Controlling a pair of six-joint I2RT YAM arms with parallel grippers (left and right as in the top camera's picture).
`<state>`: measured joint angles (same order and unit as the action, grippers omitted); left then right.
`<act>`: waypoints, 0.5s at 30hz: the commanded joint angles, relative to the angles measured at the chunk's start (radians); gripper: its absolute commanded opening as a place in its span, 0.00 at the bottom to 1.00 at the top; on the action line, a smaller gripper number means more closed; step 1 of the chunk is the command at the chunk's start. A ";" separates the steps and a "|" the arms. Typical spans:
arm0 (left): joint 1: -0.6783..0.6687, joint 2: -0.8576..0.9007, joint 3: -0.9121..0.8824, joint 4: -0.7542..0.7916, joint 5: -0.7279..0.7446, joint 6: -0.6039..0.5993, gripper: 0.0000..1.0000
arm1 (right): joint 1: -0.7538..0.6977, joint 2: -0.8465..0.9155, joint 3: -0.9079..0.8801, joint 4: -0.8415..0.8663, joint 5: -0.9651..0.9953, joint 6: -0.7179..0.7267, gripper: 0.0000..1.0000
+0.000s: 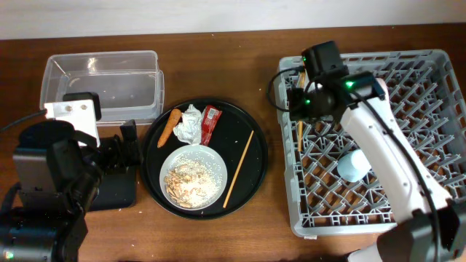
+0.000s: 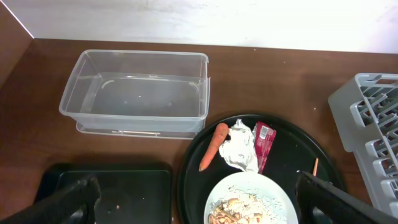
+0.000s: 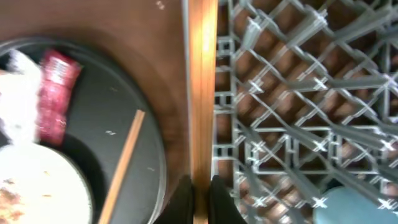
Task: Sort waste into correct bins and load items into the dishwasher rack
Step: 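Grasp a wooden chopstick with the right gripper and place it in the rack, then grasp the second chopstick with the right gripper and place it in the rack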
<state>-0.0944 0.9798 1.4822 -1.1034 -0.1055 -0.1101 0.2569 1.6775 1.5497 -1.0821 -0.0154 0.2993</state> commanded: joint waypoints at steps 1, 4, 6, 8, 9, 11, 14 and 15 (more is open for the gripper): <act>-0.001 0.002 0.006 0.002 -0.008 -0.009 0.99 | -0.017 0.093 -0.041 -0.013 0.031 -0.094 0.04; -0.001 0.003 0.006 0.002 -0.008 -0.009 0.99 | -0.015 0.129 -0.048 -0.017 0.027 -0.094 0.13; -0.001 0.003 0.006 0.002 -0.008 -0.009 0.99 | -0.015 0.128 -0.046 -0.019 0.027 -0.093 0.40; -0.001 0.003 0.006 0.002 -0.008 -0.009 0.99 | -0.014 0.111 -0.039 -0.026 0.005 -0.093 0.48; -0.001 0.003 0.006 0.002 -0.008 -0.009 0.99 | -0.005 0.090 -0.039 -0.023 -0.078 -0.093 0.48; -0.001 0.003 0.006 0.002 -0.008 -0.009 0.99 | 0.041 0.059 -0.039 -0.003 -0.185 -0.048 0.49; -0.001 0.003 0.006 0.002 -0.008 -0.009 0.99 | 0.118 0.063 -0.040 0.033 -0.187 0.029 0.48; -0.001 0.002 0.006 0.002 -0.008 -0.009 0.99 | 0.163 0.072 -0.041 0.056 -0.185 0.052 0.48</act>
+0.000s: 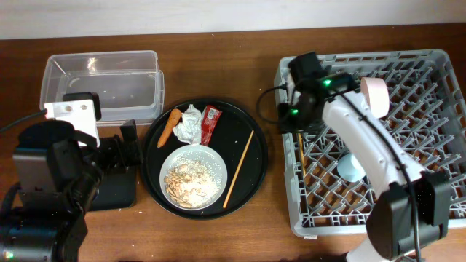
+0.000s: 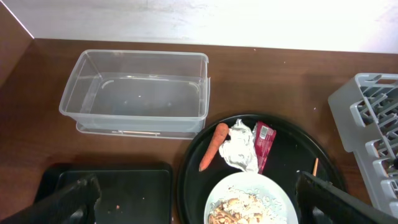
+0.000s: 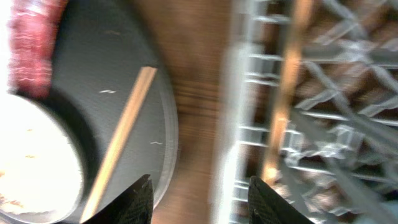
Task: Sort waste into correct bins and load items into the dishwasher rack
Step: 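Grasp the second chopstick with the right gripper and place it in the rack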
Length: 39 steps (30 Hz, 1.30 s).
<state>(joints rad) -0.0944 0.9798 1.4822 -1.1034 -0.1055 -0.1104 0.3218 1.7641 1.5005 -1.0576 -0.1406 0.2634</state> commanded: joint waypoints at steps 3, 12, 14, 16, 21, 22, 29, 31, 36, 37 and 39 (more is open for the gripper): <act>-0.001 0.002 0.006 0.002 -0.008 -0.009 0.99 | 0.192 0.017 0.004 0.067 0.008 0.227 0.47; -0.001 0.003 0.006 0.001 -0.008 -0.009 0.99 | 0.289 0.259 -0.034 0.185 0.100 0.550 0.46; -0.001 0.002 0.006 0.001 -0.008 -0.009 0.99 | 0.282 0.319 -0.034 0.200 0.079 0.557 0.43; -0.001 0.003 0.006 0.001 -0.008 -0.009 0.99 | 0.281 0.357 -0.034 0.202 0.037 0.557 0.39; -0.001 0.002 0.006 0.001 -0.008 -0.009 0.99 | 0.282 0.385 -0.034 0.199 0.010 0.557 0.13; -0.001 0.002 0.006 0.001 -0.008 -0.009 0.99 | 0.282 0.381 -0.034 0.199 0.010 0.557 0.04; -0.001 0.003 0.006 0.001 -0.008 -0.009 0.99 | 0.271 0.306 0.018 0.198 0.034 0.424 0.04; -0.001 0.003 0.006 0.001 -0.008 -0.009 0.99 | 0.272 0.238 0.050 0.185 0.097 0.351 0.04; -0.001 0.003 0.006 0.000 -0.008 -0.009 0.99 | 0.249 -0.014 0.081 0.154 0.240 0.188 0.04; -0.001 0.002 0.006 0.000 -0.008 -0.009 0.99 | 0.236 -0.060 0.081 0.147 0.268 0.153 0.04; -0.001 0.003 0.006 0.000 -0.008 -0.009 0.99 | 0.201 -0.127 0.081 0.118 0.317 0.093 0.04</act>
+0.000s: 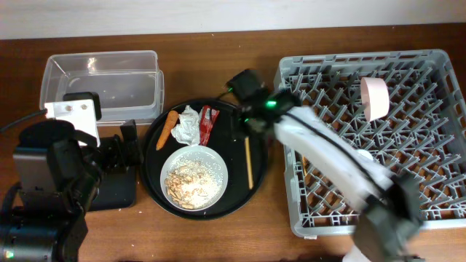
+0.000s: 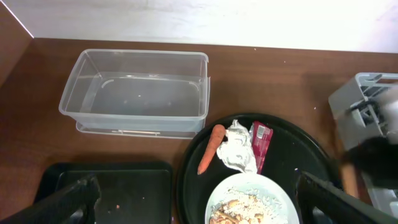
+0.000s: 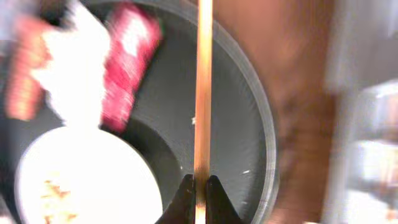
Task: Sort waste into correct bins and load items into the dishwasher rack
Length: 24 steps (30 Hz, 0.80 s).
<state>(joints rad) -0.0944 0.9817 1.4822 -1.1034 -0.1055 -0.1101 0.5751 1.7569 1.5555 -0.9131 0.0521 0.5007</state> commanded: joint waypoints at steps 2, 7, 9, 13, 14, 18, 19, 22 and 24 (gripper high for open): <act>-0.001 0.001 0.006 -0.001 -0.008 -0.009 0.99 | -0.098 -0.150 0.026 -0.057 0.125 -0.228 0.04; -0.001 0.001 0.006 -0.002 -0.008 -0.009 0.99 | -0.246 -0.107 -0.027 -0.124 0.113 -0.329 0.04; -0.001 0.000 0.006 -0.002 -0.008 -0.009 0.99 | -0.280 -0.071 -0.047 -0.121 0.058 -0.329 0.04; -0.001 0.000 0.006 -0.002 -0.008 -0.009 0.99 | -0.296 -0.013 -0.051 -0.119 0.050 -0.328 0.38; -0.001 0.000 0.006 -0.002 -0.008 -0.009 0.99 | -0.296 -0.012 -0.051 -0.117 0.034 -0.314 0.57; -0.001 0.001 0.006 -0.002 -0.008 -0.009 0.99 | -0.293 -0.079 -0.035 -0.121 -0.021 -0.286 0.66; -0.001 0.000 0.006 -0.002 -0.008 -0.009 0.99 | -0.291 -0.120 -0.035 -0.120 -0.037 -0.286 0.66; -0.001 0.000 0.006 -0.002 -0.008 -0.009 0.99 | -0.261 -0.267 -0.035 -0.131 -0.097 -0.287 0.67; -0.001 0.001 0.006 -0.002 -0.008 -0.009 0.99 | -0.222 -0.357 -0.035 -0.137 -0.114 -0.286 0.68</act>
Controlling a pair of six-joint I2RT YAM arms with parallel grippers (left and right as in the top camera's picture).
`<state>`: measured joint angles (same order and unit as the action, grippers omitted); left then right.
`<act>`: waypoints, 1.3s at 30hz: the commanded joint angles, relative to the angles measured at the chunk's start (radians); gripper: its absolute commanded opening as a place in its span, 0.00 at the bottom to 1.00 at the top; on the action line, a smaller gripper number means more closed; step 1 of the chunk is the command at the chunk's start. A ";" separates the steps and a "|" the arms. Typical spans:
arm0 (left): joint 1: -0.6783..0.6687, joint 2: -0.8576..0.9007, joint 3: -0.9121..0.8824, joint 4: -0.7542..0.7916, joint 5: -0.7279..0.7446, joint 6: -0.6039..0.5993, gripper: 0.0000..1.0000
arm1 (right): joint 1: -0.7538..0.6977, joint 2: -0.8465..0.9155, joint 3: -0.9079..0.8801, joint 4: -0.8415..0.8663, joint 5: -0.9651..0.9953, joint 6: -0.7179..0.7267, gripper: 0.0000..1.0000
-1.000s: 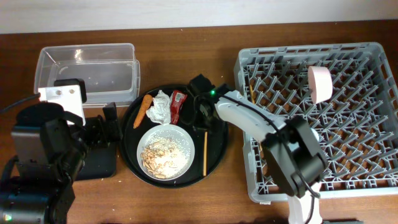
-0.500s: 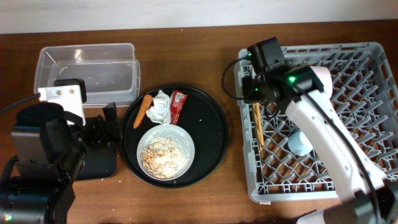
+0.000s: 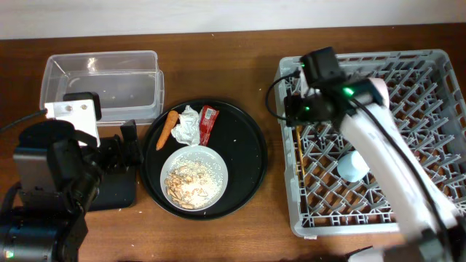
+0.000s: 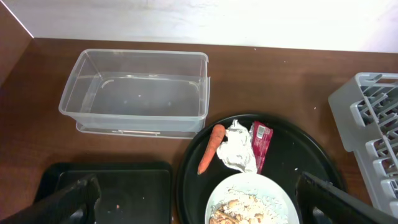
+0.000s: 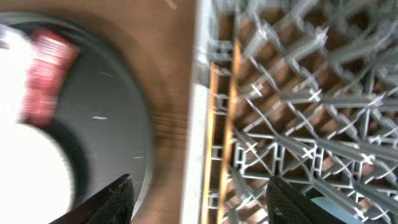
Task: Sort waste into correct bins and load items into the dishwasher rack
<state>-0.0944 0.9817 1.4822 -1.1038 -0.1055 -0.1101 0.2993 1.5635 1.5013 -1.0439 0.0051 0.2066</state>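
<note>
Two wooden chopsticks [image 5: 232,106] lie side by side in the left column of the grey dishwasher rack [image 3: 415,69], and they also show in the overhead view [image 3: 299,149]. My right gripper [image 5: 199,180] hangs open just above them at the rack's left edge. The black round tray [image 3: 251,156] holds a carrot [image 3: 168,128], a crumpled tissue [image 3: 188,125], a red wrapper [image 3: 207,124] and a white bowl of food [image 3: 194,178]. My left gripper [image 4: 198,186] stands open at the tray's left side, holding nothing.
A clear plastic bin [image 3: 102,84] stands at the back left, a black bin [image 3: 116,185] in front of it under the left arm. A pale blue cup [image 3: 352,166] sits in the rack, near the right arm.
My right gripper was shut on a chopstick above the tray. It is now open over the rack's left edge, and that chopstick lies in the rack beside the first. The left arm is unmoved.
My right gripper first held one chopstick at the rack's left edge while another lay on the tray. Then it was open, with that stick in the rack. Later it held the tray's chopstick. Now both sticks lie in the rack.
</note>
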 commanded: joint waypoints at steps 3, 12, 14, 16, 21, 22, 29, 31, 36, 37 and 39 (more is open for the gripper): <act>-0.001 0.000 0.006 -0.002 -0.008 -0.009 0.99 | 0.114 -0.270 0.019 -0.017 -0.066 0.008 0.98; -0.001 0.000 0.006 -0.002 -0.008 -0.009 0.99 | 0.149 -0.472 0.019 -0.128 0.097 -0.016 0.98; -0.001 0.000 0.006 -0.003 -0.008 -0.009 0.99 | 0.136 -0.518 0.019 -0.128 0.183 -0.016 0.98; -0.001 0.001 0.006 -0.011 -0.008 -0.009 0.99 | 0.124 -0.567 0.019 -0.131 0.248 -0.021 0.98; -0.001 0.001 0.006 -0.020 -0.008 -0.009 1.00 | 0.050 -0.731 -0.026 -0.053 0.288 -0.106 0.98; -0.001 0.000 0.006 -0.020 -0.008 -0.009 0.99 | 0.019 -0.764 -0.053 -0.012 0.284 -0.106 0.98; -0.001 0.001 0.006 -0.020 -0.008 -0.009 0.99 | -0.205 -1.063 -0.466 0.323 0.145 -0.106 0.98; -0.001 0.001 0.006 -0.020 -0.008 -0.009 0.99 | -0.224 -1.161 -0.616 0.393 0.109 -0.106 0.98; -0.001 0.000 0.006 -0.020 -0.008 -0.009 0.99 | -0.230 -1.354 -0.924 0.526 0.050 -0.105 0.98; -0.001 0.000 0.006 -0.020 -0.008 -0.009 0.99 | -0.230 -1.390 -0.991 0.563 0.050 -0.097 0.98; -0.001 0.000 0.006 -0.020 -0.008 -0.009 0.99 | -0.230 -1.459 -1.121 0.640 0.031 -0.094 0.98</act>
<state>-0.0944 0.9817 1.4830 -1.1236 -0.1059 -0.1104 0.0776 0.1894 0.5301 -0.4721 0.0856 0.1051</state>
